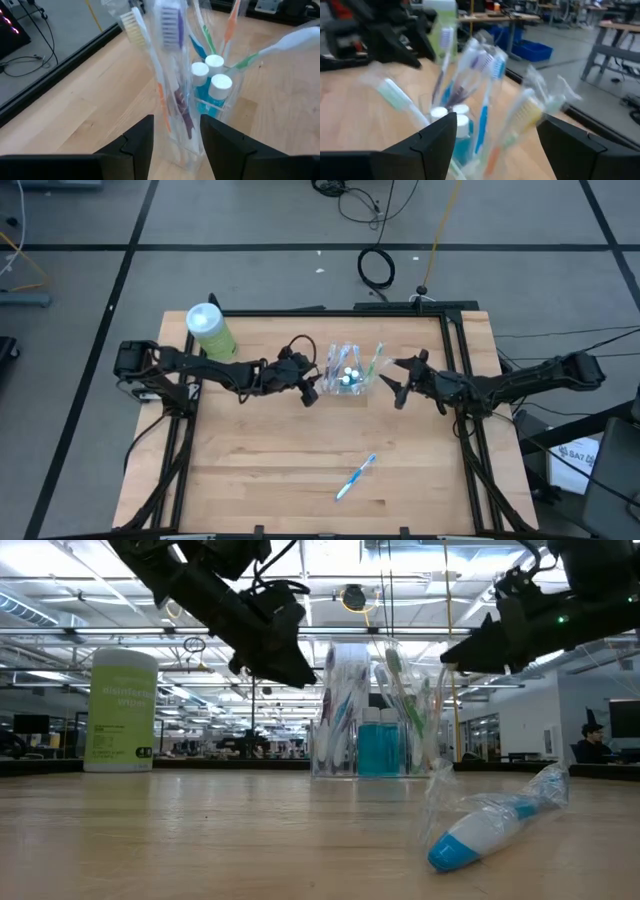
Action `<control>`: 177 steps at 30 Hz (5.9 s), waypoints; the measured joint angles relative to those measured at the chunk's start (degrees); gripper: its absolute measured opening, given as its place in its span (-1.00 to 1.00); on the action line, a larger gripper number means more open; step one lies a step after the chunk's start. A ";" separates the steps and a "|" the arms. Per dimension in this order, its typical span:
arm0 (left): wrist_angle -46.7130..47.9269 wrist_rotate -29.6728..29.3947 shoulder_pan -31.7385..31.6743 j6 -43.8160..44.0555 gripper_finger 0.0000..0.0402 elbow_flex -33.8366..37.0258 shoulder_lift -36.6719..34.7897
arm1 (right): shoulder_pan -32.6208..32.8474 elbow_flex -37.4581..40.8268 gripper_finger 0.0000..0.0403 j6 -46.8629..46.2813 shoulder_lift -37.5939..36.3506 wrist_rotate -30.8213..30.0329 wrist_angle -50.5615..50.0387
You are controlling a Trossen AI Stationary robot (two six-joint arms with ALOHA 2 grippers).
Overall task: Pick & Place toothbrushing station
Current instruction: Put the blue toothbrush into the organizer
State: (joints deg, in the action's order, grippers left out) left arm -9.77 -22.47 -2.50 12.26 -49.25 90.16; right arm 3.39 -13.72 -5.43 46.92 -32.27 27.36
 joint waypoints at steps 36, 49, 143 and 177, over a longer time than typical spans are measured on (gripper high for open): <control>5.32 0.15 1.29 1.39 -0.16 -0.04 -6.44 | 24.44 -0.15 0.33 -7.42 21.99 27.10 20.42; 5.26 0.12 1.29 2.05 -0.16 -0.04 -6.44 | 25.41 -24.29 0.18 0.47 39.38 34.04 -9.67; -7.87 28.65 9.92 21.31 -0.18 -0.07 5.12 | 16.31 -31.78 -0.92 81.82 42.68 0.50 -1.15; -7.04 17.27 9.46 19.72 -0.94 -0.07 5.12 | 20.37 -31.82 -0.36 49.13 39.04 -2.50 -0.92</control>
State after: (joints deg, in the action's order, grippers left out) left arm -16.81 -5.21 6.96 31.98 -49.32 95.29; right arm 23.76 -45.54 43.70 85.97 -34.76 26.44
